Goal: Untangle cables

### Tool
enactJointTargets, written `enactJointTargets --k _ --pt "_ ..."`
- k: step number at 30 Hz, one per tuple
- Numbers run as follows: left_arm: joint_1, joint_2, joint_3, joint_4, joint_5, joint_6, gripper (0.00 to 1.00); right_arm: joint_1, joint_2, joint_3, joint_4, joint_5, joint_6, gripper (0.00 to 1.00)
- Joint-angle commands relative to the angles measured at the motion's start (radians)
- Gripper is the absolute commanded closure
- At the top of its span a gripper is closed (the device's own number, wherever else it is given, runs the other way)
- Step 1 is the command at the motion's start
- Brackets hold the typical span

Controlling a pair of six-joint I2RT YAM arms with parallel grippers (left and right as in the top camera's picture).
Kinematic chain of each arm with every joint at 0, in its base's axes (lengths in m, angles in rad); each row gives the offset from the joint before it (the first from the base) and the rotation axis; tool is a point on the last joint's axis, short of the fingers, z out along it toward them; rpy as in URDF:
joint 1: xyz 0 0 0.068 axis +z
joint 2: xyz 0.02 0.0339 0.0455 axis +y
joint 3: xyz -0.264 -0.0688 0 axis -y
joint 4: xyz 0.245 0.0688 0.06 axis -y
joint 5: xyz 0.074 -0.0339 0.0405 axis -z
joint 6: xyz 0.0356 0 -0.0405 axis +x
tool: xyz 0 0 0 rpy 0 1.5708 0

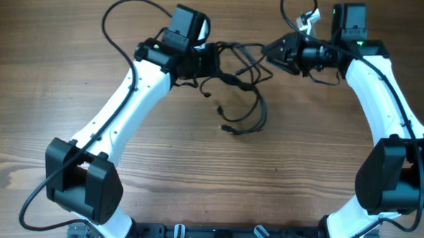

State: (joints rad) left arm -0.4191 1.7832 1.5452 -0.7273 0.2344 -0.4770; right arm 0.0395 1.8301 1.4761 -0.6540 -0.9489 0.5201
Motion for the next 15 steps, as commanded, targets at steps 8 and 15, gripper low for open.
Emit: enactJointTargets --k 8,15 --pt "0.014 -0.003 0.005 -0.137 -0.001 -0.210 0.96 0.021 -0.028 0.003 -0.212 0.270 -0.190 0.53" --pt "0.074 -0.003 0.005 -0.167 -0.016 -0.427 0.96 0.064 -0.027 0.003 -0.314 0.276 -0.300 0.36"
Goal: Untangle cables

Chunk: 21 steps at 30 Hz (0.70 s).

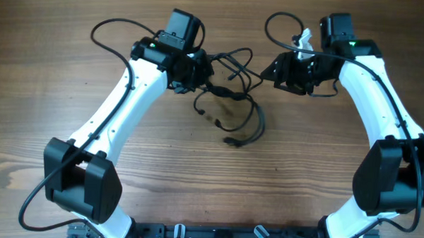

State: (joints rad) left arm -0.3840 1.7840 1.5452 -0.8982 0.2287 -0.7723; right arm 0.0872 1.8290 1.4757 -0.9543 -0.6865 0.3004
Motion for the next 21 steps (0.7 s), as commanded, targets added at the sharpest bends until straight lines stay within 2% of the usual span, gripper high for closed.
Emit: enactJointTargets --k 1,8,11,15,21 --pt "0.048 -0.003 0.005 0.005 -0.009 -0.134 0.96 0.031 -0.026 0.003 -0.024 0.014 -0.101 0.33" --pt "0.055 -0.003 0.005 0.003 -0.010 -0.133 0.96 0.090 -0.026 0.003 -0.009 0.068 -0.111 0.24" --pt "0.055 -0.003 0.005 0.003 -0.010 -0.133 0.96 0.097 -0.026 0.003 -0.003 0.066 -0.202 0.17" --pt "0.055 -0.003 0.005 0.002 0.014 -0.118 0.96 0.139 -0.002 0.003 0.044 0.221 -0.230 0.12" --pt "0.055 -0.003 0.005 0.005 0.144 0.022 0.96 0.181 0.064 0.003 0.193 0.223 -0.213 0.11"
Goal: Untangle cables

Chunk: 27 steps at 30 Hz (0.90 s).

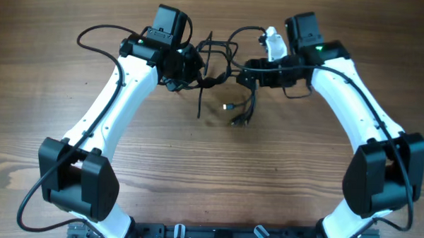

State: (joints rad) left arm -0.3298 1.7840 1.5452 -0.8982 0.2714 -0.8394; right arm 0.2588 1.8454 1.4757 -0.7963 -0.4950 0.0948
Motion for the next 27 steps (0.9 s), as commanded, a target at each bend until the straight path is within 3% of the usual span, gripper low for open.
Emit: enactJointTargets --k 1,7,13,15,18,21,22,27 --pt "0.001 -0.003 0.005 0.005 0.118 0.103 0.96 0.010 0.060 0.003 0.053 0.032 -0.005 0.11" --pt "0.012 -0.003 0.005 0.006 0.207 0.156 0.96 0.010 0.132 0.003 0.029 0.082 -0.159 0.19" --pt "0.087 -0.003 0.005 0.006 0.437 0.216 0.96 0.010 0.226 0.003 0.069 0.095 -0.225 0.21" --pt "0.111 -0.003 0.005 0.006 0.480 0.229 0.96 0.010 0.236 0.003 0.084 0.095 -0.224 0.30" --pt "0.137 -0.004 0.005 0.010 0.500 0.231 0.96 0.010 0.237 0.003 0.096 0.069 -0.223 0.54" --pt "0.160 -0.004 0.005 0.011 0.518 0.234 0.96 0.009 0.236 0.003 0.101 0.020 -0.222 0.89" --pt "0.172 -0.004 0.005 0.011 0.518 0.235 0.96 0.005 0.236 0.003 0.102 -0.008 -0.207 0.96" --pt "0.229 -0.003 0.005 0.001 0.517 0.269 0.96 -0.072 0.229 0.003 0.073 -0.114 -0.104 0.96"
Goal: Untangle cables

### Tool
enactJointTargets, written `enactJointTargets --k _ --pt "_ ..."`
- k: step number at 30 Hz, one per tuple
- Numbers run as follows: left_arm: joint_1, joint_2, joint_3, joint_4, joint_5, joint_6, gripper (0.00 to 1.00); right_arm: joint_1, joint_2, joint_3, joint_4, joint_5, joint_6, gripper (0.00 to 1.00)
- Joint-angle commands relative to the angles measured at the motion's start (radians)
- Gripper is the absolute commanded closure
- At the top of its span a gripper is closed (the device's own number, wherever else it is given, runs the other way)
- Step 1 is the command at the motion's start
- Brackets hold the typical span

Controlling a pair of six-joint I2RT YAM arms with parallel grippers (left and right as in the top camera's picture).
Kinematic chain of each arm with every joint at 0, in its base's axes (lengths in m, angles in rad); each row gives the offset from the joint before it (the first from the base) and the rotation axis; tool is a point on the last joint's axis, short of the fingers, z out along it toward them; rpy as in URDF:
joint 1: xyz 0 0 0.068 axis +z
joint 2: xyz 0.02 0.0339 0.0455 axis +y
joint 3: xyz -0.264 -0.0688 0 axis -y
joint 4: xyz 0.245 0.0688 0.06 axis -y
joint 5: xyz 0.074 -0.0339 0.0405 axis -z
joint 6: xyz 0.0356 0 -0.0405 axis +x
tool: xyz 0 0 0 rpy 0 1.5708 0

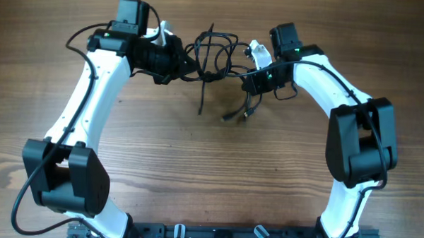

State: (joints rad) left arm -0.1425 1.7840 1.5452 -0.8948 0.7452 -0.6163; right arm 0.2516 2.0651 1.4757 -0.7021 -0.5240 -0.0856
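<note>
A tangle of thin black cables (213, 54) hangs between my two grippers near the far middle of the table, in the overhead view. My left gripper (183, 64) is shut on the bundle's left side. At the right side my right gripper (250, 76) is shut on other strands. Loose plug ends (230, 116) dangle below the bundle toward the table, and one straight strand (200, 103) hangs down on the left. The fingers themselves are mostly hidden by the wrists and cables.
The wooden table (210, 175) carries only the cables' shadow. A white tag or connector (257, 51) sits on the right wrist. The arms' own grey leads loop beside each wrist. The arm bases stand at the front edge.
My left arm has shifted left, drawing its side of the bundle with it. The right wrist has also moved left and turned. The loops between the grippers are spread a little wider.
At first both grippers held the tangle stretched wide, with a long loop lying on the table. Then they came closer together and the loop drew up. By the last moment the ends dangled below; now the pair has shifted left with the bundle held.
</note>
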Motion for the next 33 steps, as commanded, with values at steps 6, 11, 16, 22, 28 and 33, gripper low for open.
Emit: enactJointTargets --k 6,11,16,22,28,33 --pt "0.076 -0.003 0.005 0.000 0.134 0.092 0.96 -0.178 0.009 0.003 -0.128 0.018 0.302 0.96" --pt "0.072 -0.003 0.005 0.002 0.159 0.142 0.96 -0.183 -0.035 0.027 -0.168 -0.110 0.213 0.67" --pt "0.019 -0.003 0.004 -0.033 0.060 0.167 0.96 -0.183 -0.155 0.056 -0.273 -0.072 0.219 0.36" --pt "-0.079 -0.003 -0.068 -0.010 -0.041 0.131 0.96 -0.103 -0.242 0.056 -0.295 -0.140 0.250 0.36" --pt "-0.070 -0.003 -0.100 0.074 -0.029 0.048 0.96 0.051 -0.230 0.054 -0.155 -0.118 0.600 0.47" --pt "-0.066 -0.003 -0.100 0.087 -0.030 0.045 0.95 0.088 -0.223 0.054 -0.098 -0.098 0.698 0.48"
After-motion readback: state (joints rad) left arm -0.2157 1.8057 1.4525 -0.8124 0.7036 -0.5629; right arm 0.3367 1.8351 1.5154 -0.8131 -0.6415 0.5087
